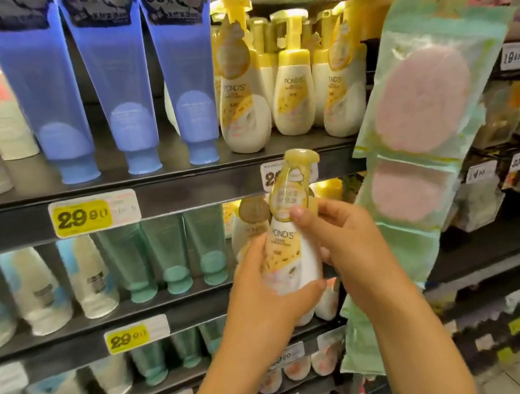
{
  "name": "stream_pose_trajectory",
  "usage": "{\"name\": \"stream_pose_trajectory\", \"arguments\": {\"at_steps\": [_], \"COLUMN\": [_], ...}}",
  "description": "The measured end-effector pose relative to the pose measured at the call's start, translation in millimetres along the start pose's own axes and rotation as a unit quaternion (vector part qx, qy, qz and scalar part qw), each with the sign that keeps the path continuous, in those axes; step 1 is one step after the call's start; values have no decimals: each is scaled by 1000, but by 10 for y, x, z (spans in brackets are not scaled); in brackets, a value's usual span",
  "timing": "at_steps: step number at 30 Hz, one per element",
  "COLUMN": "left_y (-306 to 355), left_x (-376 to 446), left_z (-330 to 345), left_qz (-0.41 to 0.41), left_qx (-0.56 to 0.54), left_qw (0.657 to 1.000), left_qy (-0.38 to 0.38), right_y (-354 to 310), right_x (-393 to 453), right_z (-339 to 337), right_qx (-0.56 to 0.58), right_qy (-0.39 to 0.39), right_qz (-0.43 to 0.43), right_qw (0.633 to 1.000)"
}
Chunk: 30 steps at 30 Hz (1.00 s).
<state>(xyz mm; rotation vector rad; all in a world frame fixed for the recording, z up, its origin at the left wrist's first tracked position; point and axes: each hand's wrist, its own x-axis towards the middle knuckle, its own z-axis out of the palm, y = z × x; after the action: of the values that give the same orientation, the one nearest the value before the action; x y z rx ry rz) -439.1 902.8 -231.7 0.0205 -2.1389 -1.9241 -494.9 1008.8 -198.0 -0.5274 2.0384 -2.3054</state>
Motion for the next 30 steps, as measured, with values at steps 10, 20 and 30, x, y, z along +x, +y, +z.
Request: {"name": "stream_pose_trajectory", "arguments": {"at_steps": [10, 20, 30], "left_y": [-242, -259, -290], "left_x": [-422, -821, -844], "left_z": [-181, -201, -322], "left_qz": [-115, -254, -268], "left_qx": [-174, -442, -512], "left_qw": [978, 860, 812], "left_qy": [7, -2, -76], "right_y": [283, 363, 225], "right_x": [-323, -634, -818], "right_z": [148, 259, 373], "right_qx": [167, 258, 270], "right_qy": [-10, -30, -15], "right_qz": [70, 88, 58], "right_qw": [983, 962, 961]}}
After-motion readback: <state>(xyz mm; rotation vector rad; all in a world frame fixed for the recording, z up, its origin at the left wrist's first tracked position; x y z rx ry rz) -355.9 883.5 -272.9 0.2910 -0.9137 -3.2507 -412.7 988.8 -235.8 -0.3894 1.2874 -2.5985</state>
